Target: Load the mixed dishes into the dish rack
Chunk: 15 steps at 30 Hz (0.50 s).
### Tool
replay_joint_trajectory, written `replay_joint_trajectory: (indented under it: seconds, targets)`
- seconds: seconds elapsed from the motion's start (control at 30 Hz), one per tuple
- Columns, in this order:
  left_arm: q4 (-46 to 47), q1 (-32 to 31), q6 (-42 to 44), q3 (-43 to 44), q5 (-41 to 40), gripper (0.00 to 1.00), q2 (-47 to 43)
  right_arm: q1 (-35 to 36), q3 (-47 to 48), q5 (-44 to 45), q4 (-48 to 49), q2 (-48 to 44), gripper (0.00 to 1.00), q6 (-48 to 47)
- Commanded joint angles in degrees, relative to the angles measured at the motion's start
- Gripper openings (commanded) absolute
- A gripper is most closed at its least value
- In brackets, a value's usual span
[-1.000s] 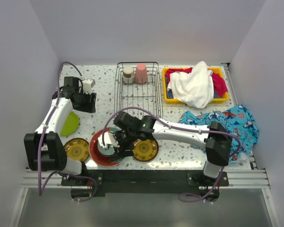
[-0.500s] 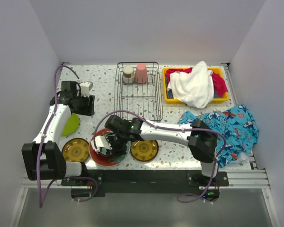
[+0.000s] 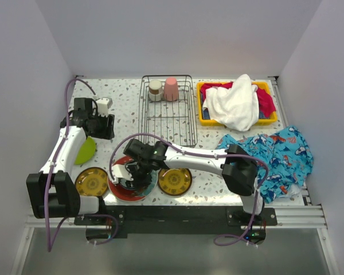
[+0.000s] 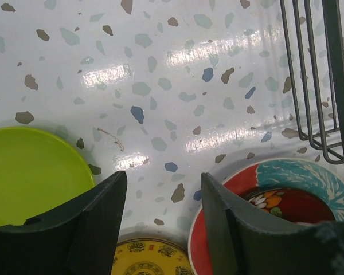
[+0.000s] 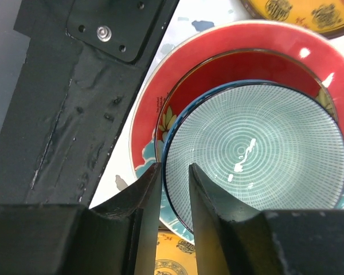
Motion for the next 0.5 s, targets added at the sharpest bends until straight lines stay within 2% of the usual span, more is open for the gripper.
replay_joint_trajectory:
  seconds: [0.0, 0.07, 0.2, 0.23, 0.27, 0.47]
  targets:
    - [1.8, 0.4, -1.3, 0.7, 1.7, 0.59, 0.4, 0.2, 2.1, -1.4, -2.2, 0.9, 0.29, -0.3]
    - [1.8, 0.4, -1.3, 0.9, 1.7, 0.59, 0.7, 0.2, 2.2, -1.4, -2.1, 1.0, 0.29, -0.1]
    - [1.6, 0.4, -1.4, 1.4, 2.1, 0.59, 0.8, 0.2, 2.7, -1.8, -2.4, 1.4, 0.16, -0.1]
    - [1.5, 0.4, -1.4, 1.5, 2.2, 0.59, 0.8, 0.2, 2.8, -1.7, -2.5, 1.2, 0.09, 0.0]
    - [1.4, 0.4, -1.4, 1.6, 2.3, 0.59, 0.8, 0.2, 2.9, -1.7, -2.7, 1.1, 0.06, -0.1]
    - [1.2, 0.4, -1.4, 1.4, 3.2, 0.59, 0.4, 0.2, 3.3, -0.2, -4.4, -1.0, 0.0, -0.2]
